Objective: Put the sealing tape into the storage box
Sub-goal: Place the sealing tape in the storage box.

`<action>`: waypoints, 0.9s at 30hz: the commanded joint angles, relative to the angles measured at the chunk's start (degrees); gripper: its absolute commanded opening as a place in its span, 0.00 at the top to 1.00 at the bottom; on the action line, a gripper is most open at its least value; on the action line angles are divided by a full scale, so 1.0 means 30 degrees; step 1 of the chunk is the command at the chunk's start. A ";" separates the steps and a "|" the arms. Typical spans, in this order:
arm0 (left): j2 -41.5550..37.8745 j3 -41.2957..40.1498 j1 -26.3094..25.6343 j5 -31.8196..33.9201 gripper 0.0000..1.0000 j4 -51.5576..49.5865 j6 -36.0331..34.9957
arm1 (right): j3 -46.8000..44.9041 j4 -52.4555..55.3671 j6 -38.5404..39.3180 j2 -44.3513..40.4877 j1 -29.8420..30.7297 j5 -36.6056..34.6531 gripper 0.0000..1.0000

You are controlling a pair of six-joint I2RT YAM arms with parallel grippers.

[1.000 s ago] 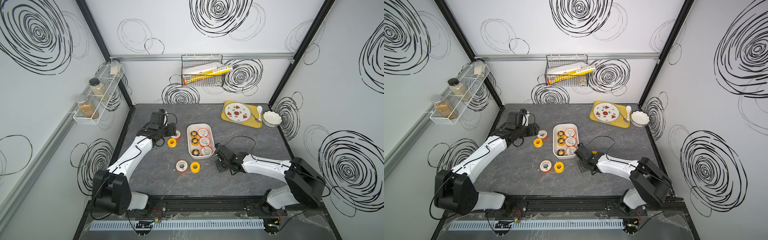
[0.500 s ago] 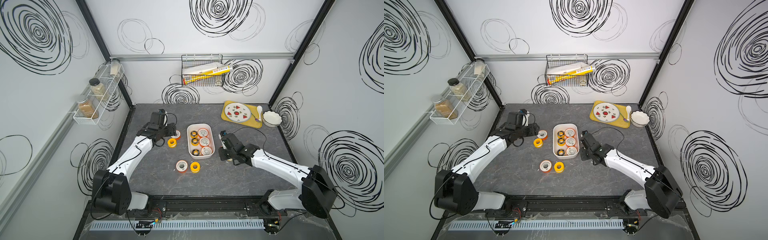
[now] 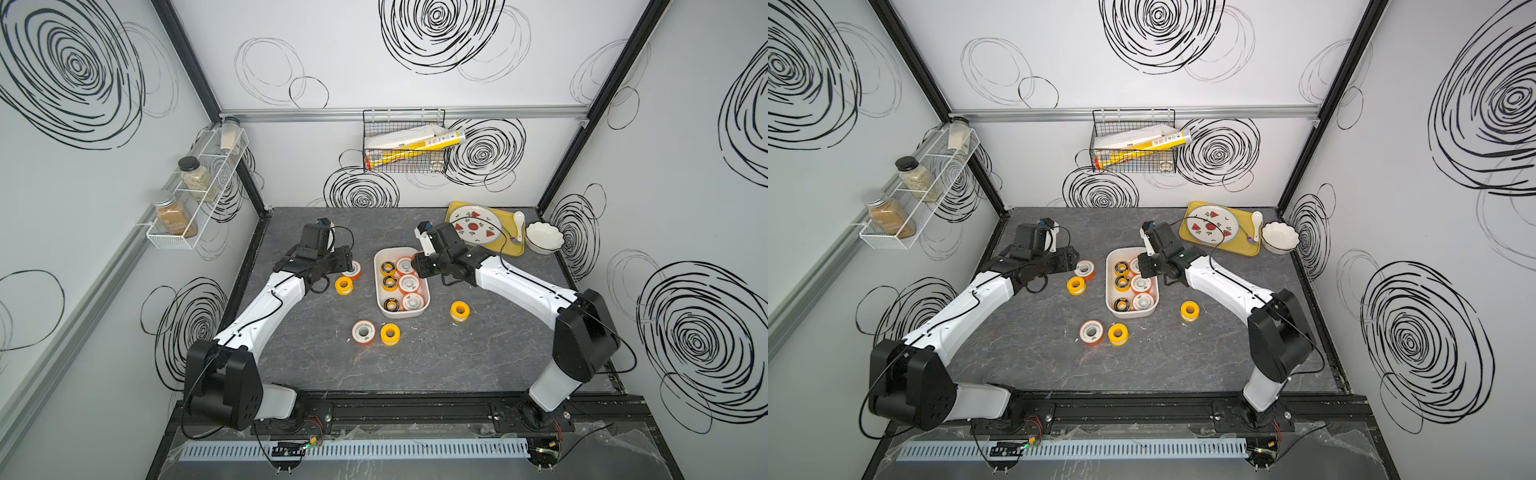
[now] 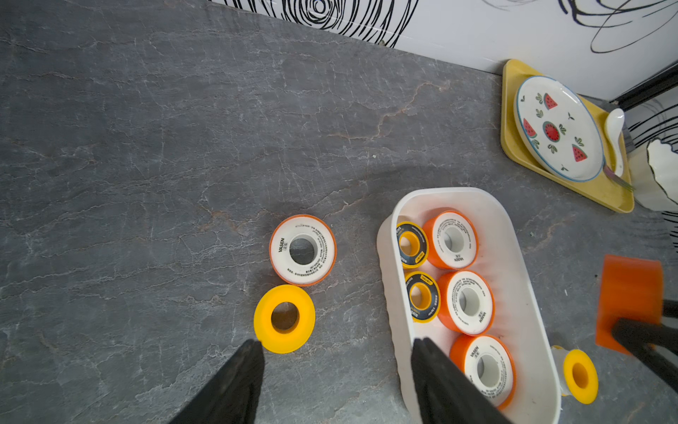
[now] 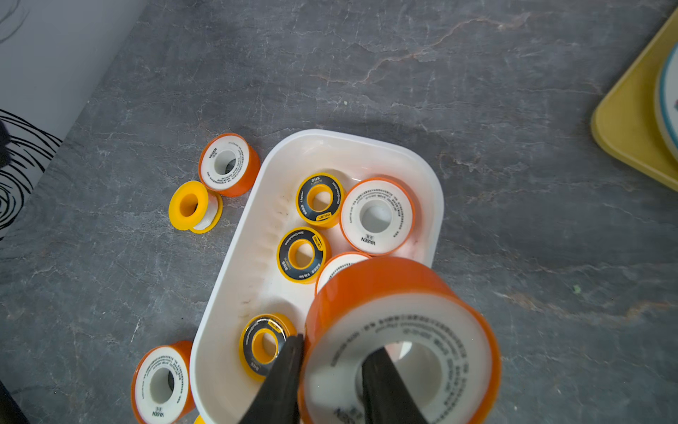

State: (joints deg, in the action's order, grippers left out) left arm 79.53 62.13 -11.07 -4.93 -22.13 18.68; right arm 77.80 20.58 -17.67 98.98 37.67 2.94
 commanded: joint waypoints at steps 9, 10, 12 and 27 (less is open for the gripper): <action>0.0321 0.0073 0.0216 -0.0145 0.29 0.0481 0.0073 | 0.4153 0.1371 0.0498 0.4354 -0.0047 0.0413 0.70; 0.0312 0.0066 0.0205 -0.0144 0.29 0.0463 0.0061 | 0.4943 0.1578 0.0600 0.4743 -0.0047 0.0373 0.70; 0.0352 0.0085 0.0214 -0.0145 0.29 0.0463 0.0066 | 0.5607 0.1859 0.0773 0.5412 -0.0047 0.0251 0.70; 0.0415 0.0121 0.0210 -0.0027 0.29 0.0375 0.0027 | 0.9110 0.4223 0.1437 0.8827 -0.0047 -0.0804 0.70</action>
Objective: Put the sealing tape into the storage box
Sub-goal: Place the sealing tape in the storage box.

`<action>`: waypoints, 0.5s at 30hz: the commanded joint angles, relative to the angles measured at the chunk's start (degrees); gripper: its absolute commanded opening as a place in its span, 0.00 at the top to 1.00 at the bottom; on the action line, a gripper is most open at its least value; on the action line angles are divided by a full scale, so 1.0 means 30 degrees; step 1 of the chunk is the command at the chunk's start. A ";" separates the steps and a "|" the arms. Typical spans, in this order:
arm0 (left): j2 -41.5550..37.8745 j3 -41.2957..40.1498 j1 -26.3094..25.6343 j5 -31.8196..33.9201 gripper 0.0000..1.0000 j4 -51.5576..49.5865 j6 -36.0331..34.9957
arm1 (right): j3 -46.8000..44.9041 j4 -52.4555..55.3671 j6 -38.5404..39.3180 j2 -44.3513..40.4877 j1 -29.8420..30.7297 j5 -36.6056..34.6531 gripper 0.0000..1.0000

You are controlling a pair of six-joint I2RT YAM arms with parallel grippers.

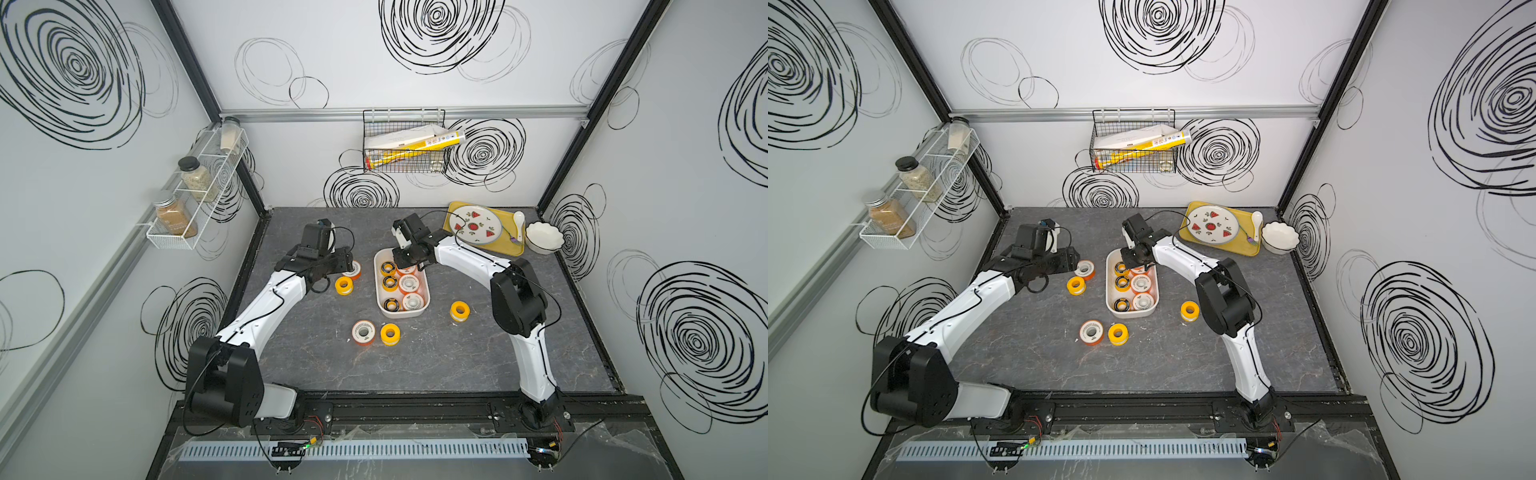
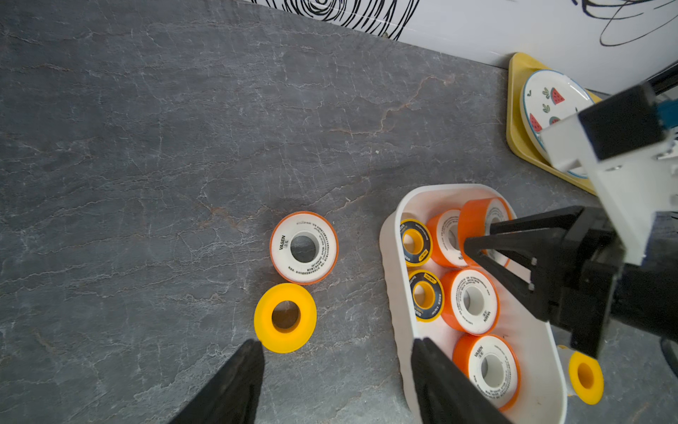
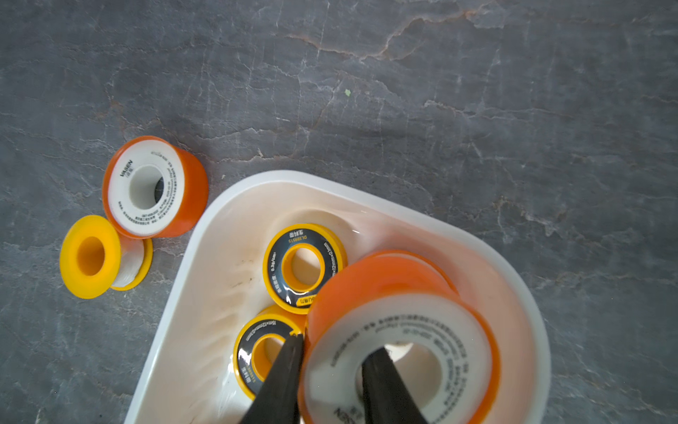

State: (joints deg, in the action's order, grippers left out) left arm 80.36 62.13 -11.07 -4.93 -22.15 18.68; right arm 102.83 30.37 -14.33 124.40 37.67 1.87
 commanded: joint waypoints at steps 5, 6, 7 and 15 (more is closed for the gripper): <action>0.0131 0.0149 0.0227 -0.0039 0.29 0.0382 0.0039 | 0.1189 0.1331 0.0293 0.0885 -0.0047 -0.0824 0.70; 0.0130 0.0150 0.0239 -0.0056 0.29 0.0382 0.0034 | 0.1243 0.1357 0.0293 0.0945 -0.0047 -0.0882 0.70; 0.0142 0.0150 0.0222 -0.0056 0.29 0.0360 0.0015 | 0.1381 0.1443 0.0293 0.1034 -0.0047 -0.0972 0.69; 0.0175 0.0177 0.0228 -0.0049 0.29 0.0323 0.0009 | 0.2418 0.2333 0.0352 0.1856 -0.0047 -0.1224 0.68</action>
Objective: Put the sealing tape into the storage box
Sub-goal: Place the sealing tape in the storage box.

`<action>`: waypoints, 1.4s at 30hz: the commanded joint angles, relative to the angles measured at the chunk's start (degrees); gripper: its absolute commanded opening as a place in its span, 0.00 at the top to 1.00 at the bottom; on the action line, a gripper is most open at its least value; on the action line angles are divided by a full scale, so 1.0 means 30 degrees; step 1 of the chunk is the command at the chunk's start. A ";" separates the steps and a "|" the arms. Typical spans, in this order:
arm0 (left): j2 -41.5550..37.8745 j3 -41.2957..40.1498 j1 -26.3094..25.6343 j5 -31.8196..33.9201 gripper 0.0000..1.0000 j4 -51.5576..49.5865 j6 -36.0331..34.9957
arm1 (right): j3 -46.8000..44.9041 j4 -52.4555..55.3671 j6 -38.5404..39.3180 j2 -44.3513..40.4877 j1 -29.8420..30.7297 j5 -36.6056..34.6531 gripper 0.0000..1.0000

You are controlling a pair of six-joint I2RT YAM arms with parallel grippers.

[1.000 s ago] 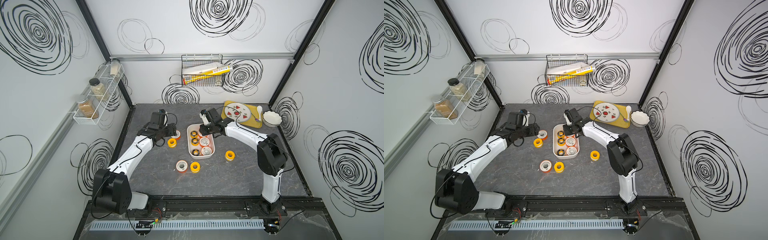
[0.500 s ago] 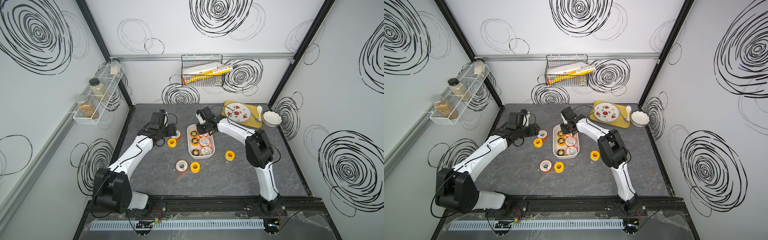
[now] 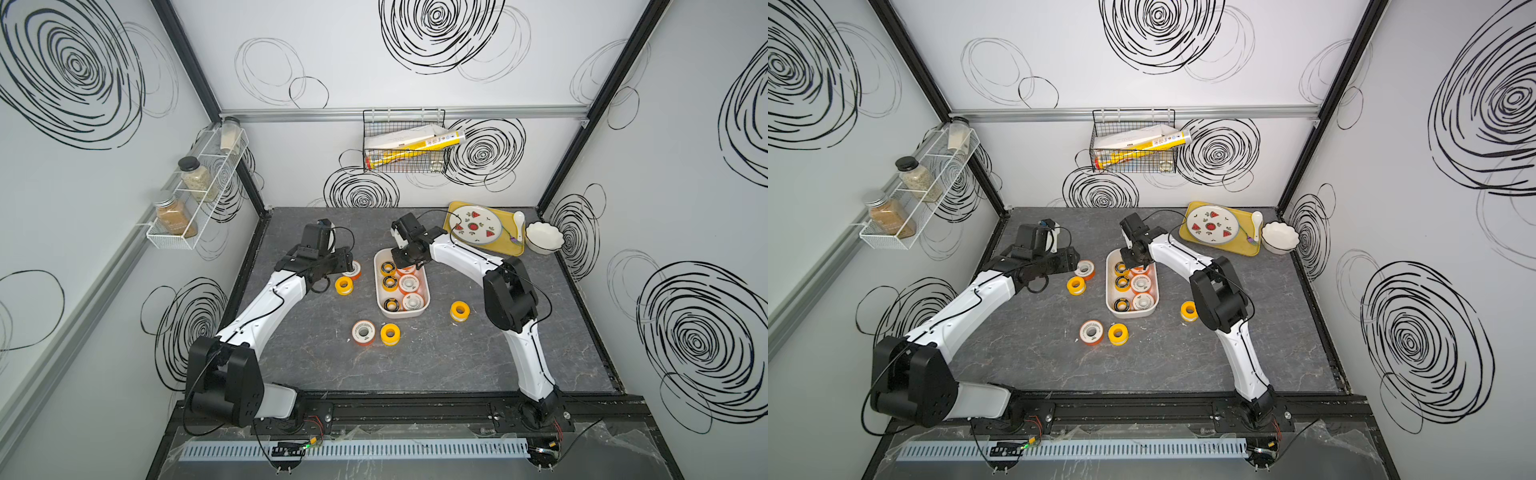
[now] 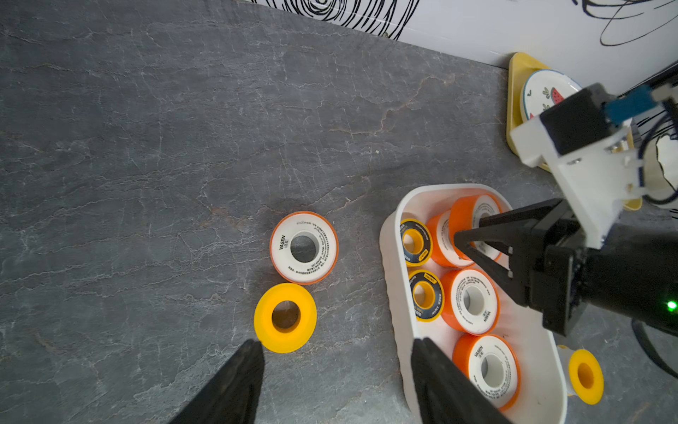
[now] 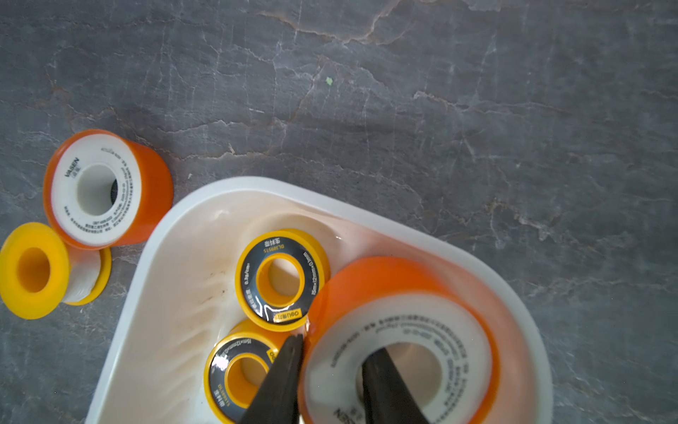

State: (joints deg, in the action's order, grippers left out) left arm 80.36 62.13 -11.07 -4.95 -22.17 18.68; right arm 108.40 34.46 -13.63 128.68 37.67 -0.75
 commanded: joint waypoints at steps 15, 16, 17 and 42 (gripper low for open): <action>0.0340 0.0237 0.0233 -0.0049 0.29 0.0247 -0.0014 | 0.1751 0.2107 0.0234 0.1275 0.0070 -0.1125 0.65; 0.0323 0.0238 0.0236 -0.0049 0.29 0.0243 -0.0009 | 0.1843 0.2194 0.0234 0.1331 0.0096 -0.1191 0.64; 0.0318 0.0238 0.0237 -0.0049 0.29 0.0247 -0.0003 | 0.1889 0.2222 0.0262 0.1351 0.0099 -0.1225 0.62; 0.0581 0.0267 0.0248 -0.0078 0.29 0.0184 -0.0040 | 0.0676 0.1372 0.0061 -0.2144 0.0099 -0.0965 0.53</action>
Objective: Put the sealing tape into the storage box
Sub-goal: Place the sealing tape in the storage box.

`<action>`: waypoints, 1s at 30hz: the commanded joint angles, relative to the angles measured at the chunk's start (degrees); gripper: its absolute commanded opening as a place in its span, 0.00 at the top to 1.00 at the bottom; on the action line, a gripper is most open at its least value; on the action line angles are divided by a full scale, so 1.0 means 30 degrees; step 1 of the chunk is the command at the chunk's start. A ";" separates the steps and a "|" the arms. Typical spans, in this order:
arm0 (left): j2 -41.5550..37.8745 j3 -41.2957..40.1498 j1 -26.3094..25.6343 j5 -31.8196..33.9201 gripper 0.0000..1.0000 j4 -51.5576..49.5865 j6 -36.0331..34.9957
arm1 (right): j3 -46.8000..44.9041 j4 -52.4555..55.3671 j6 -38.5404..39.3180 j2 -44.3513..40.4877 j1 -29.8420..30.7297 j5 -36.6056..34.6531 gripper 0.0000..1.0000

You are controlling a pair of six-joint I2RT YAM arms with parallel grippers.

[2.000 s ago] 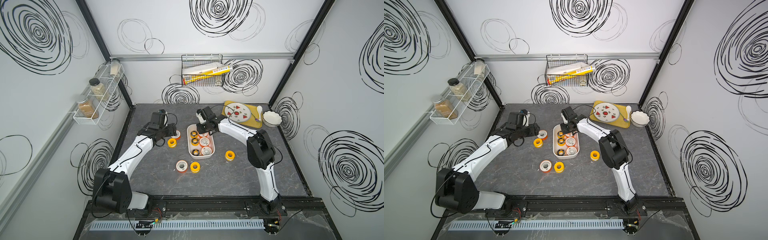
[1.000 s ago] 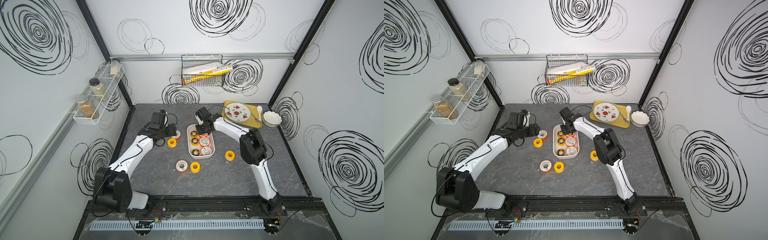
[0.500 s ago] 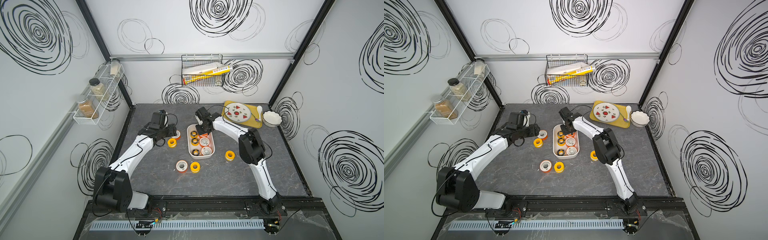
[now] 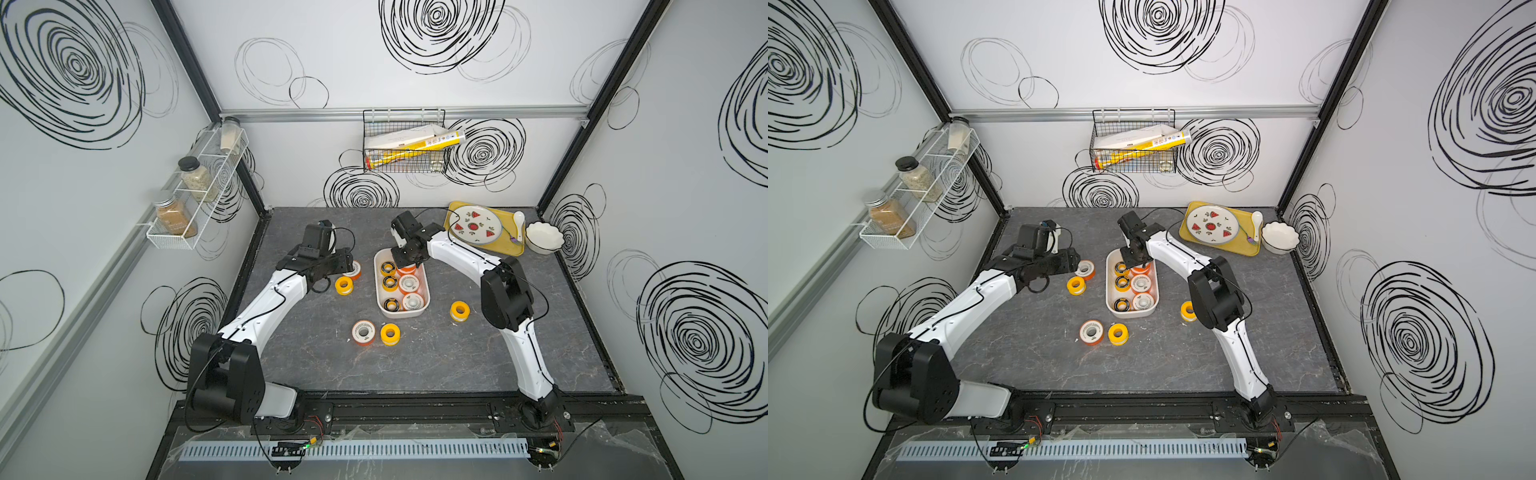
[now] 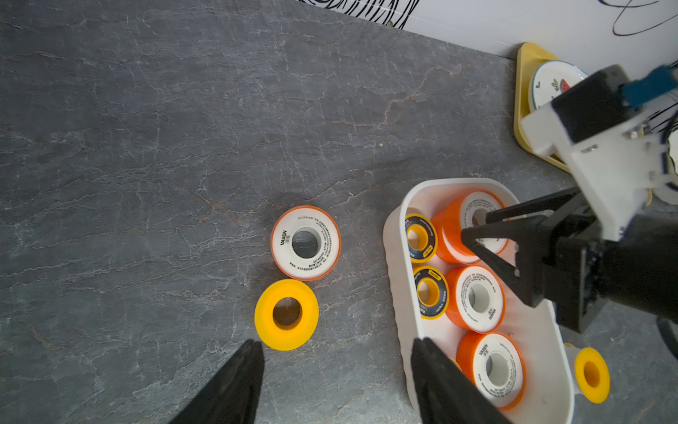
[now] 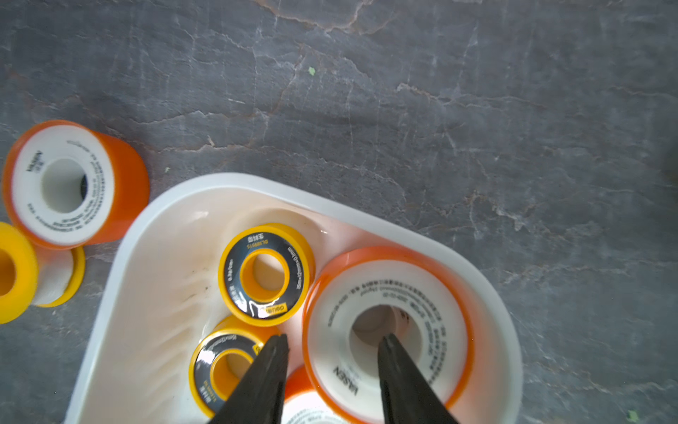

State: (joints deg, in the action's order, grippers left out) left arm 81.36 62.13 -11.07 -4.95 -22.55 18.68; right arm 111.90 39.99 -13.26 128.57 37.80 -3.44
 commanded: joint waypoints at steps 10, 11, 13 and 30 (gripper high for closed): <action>0.1082 0.0443 0.0250 0.0312 0.29 -0.0028 0.0116 | -0.7645 -0.4722 -0.0325 -0.8122 -0.1220 0.1461 0.52; 0.1172 0.0458 0.0258 0.0429 0.29 -0.0062 0.0137 | -0.8644 -0.5248 -0.0398 -0.8770 -0.1587 0.1925 0.53; 0.1348 0.0516 0.0275 0.0664 0.29 -0.0153 0.0224 | -1.0456 -0.6356 -0.0451 -1.0037 -0.2302 0.2720 0.53; 0.6148 0.3598 0.1339 0.0293 0.31 -0.1367 0.0254 | -2.1376 -1.0615 -0.1045 -1.7798 -0.4718 0.3835 0.53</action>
State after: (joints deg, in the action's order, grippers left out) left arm 97.97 69.89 -7.86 -4.40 -24.84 19.53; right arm 49.98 10.81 -15.68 77.54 23.55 7.60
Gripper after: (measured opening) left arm 0.690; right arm 0.467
